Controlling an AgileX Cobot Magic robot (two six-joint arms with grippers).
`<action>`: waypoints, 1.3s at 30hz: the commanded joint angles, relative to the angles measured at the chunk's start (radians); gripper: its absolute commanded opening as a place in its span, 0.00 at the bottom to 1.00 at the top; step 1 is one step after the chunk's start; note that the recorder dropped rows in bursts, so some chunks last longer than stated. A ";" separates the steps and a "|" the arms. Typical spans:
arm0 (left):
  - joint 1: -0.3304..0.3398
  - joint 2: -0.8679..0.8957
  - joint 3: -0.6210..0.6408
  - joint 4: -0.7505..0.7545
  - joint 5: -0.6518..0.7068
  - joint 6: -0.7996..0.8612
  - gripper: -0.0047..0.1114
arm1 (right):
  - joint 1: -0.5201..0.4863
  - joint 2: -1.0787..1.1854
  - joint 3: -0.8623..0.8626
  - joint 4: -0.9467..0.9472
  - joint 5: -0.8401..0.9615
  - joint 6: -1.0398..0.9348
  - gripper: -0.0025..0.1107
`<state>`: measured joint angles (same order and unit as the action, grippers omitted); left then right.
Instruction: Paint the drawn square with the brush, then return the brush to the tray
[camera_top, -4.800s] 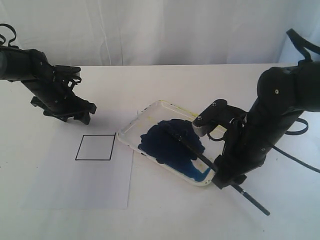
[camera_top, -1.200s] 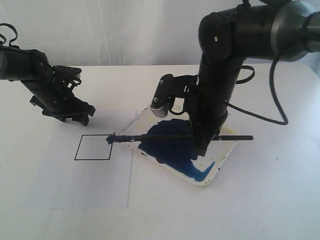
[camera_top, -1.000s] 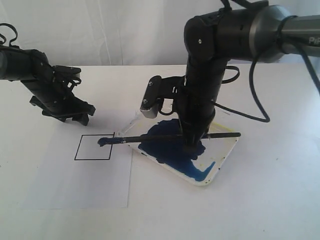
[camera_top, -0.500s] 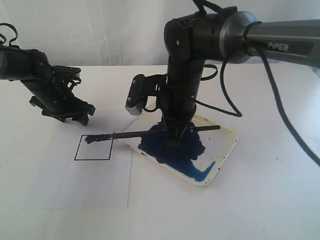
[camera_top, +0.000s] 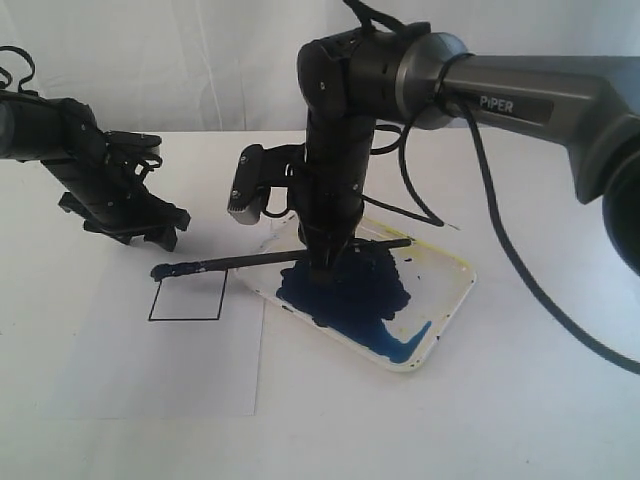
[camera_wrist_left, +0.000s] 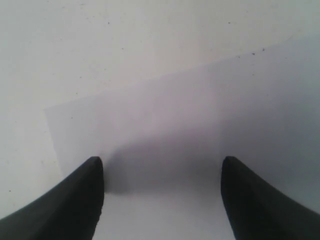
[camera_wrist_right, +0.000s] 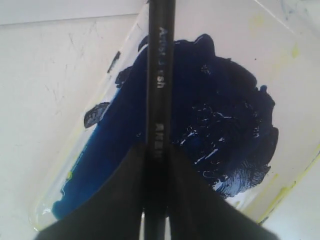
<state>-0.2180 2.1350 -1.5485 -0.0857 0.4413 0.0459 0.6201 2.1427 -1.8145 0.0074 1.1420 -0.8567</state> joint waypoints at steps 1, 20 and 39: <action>-0.004 0.005 -0.001 -0.004 0.031 -0.006 0.64 | 0.000 0.025 -0.028 -0.007 0.023 -0.034 0.02; -0.004 0.005 -0.001 -0.004 0.033 -0.006 0.64 | -0.002 0.048 -0.039 -0.050 -0.044 -0.038 0.02; -0.004 0.005 -0.001 -0.004 0.033 -0.006 0.64 | -0.002 0.073 -0.039 -0.096 -0.038 -0.038 0.02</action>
<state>-0.2180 2.1350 -1.5485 -0.0857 0.4431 0.0459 0.6201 2.2197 -1.8504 -0.0751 1.0945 -0.8834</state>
